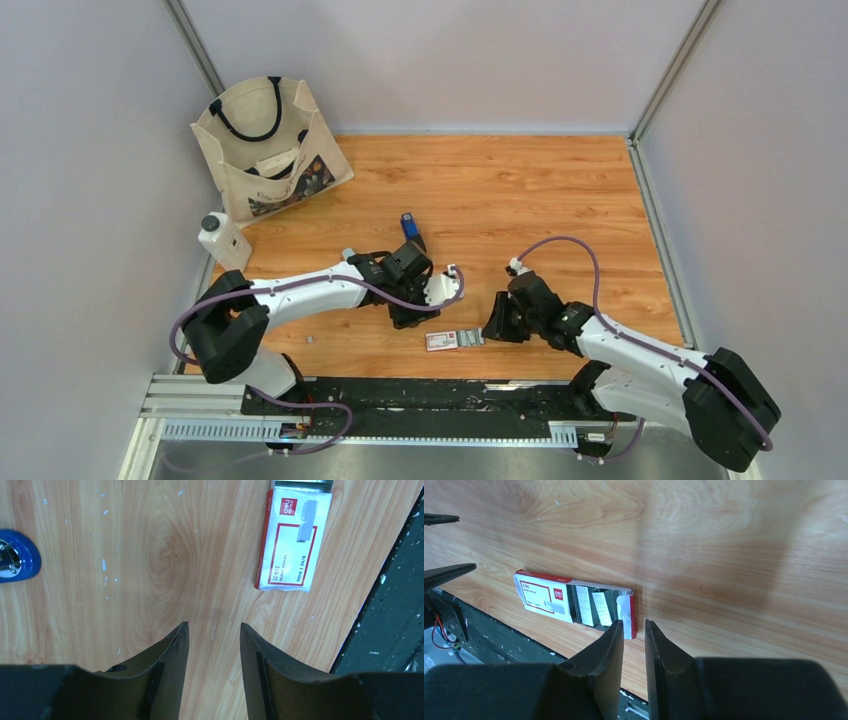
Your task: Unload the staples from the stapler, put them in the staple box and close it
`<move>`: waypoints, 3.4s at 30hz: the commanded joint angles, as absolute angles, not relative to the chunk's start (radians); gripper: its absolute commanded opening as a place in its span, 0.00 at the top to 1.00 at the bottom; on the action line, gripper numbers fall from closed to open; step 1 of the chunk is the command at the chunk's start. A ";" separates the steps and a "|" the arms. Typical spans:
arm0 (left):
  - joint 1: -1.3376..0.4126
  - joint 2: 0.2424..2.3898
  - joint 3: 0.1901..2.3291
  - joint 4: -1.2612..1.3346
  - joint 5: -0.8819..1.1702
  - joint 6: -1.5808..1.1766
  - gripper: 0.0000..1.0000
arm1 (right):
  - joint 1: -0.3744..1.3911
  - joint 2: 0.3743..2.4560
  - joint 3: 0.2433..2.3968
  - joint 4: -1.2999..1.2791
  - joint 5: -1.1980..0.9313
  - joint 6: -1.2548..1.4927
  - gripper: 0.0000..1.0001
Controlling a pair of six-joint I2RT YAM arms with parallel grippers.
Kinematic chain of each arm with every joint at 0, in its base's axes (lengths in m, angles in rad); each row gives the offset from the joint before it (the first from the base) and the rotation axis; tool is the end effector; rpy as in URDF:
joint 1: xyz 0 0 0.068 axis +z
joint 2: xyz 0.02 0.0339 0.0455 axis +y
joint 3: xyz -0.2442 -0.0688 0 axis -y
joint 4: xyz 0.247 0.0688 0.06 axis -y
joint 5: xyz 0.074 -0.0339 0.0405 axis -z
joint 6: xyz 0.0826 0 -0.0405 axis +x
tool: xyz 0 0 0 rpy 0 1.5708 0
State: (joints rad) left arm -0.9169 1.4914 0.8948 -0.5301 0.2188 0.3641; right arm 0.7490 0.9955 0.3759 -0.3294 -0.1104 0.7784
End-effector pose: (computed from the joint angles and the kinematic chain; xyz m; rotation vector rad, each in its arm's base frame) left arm 0.1714 -0.2531 0.1282 1.6904 2.1544 -0.4579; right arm 0.1505 0.1524 0.0969 -0.0082 2.6803 0.7025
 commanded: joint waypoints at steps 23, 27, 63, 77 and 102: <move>-0.999 1.621 0.948 -0.460 0.212 0.330 0.50 | 0.744 1.065 0.333 -0.141 -0.210 0.804 0.82; -1.002 1.626 0.951 -0.462 0.209 0.330 0.50 | 0.744 1.068 0.337 -0.144 -0.229 0.795 0.78; -1.002 1.611 0.940 -0.479 0.175 0.353 0.53 | 0.606 0.874 0.213 -0.155 -0.291 0.819 0.70; -1.003 1.623 0.940 -0.477 0.184 0.356 0.53 | 0.604 0.965 0.209 -0.061 -0.331 0.828 0.72; -1.029 1.657 0.962 -0.469 0.190 0.342 0.55 | 0.609 1.071 0.227 0.026 -0.356 0.839 0.86</move>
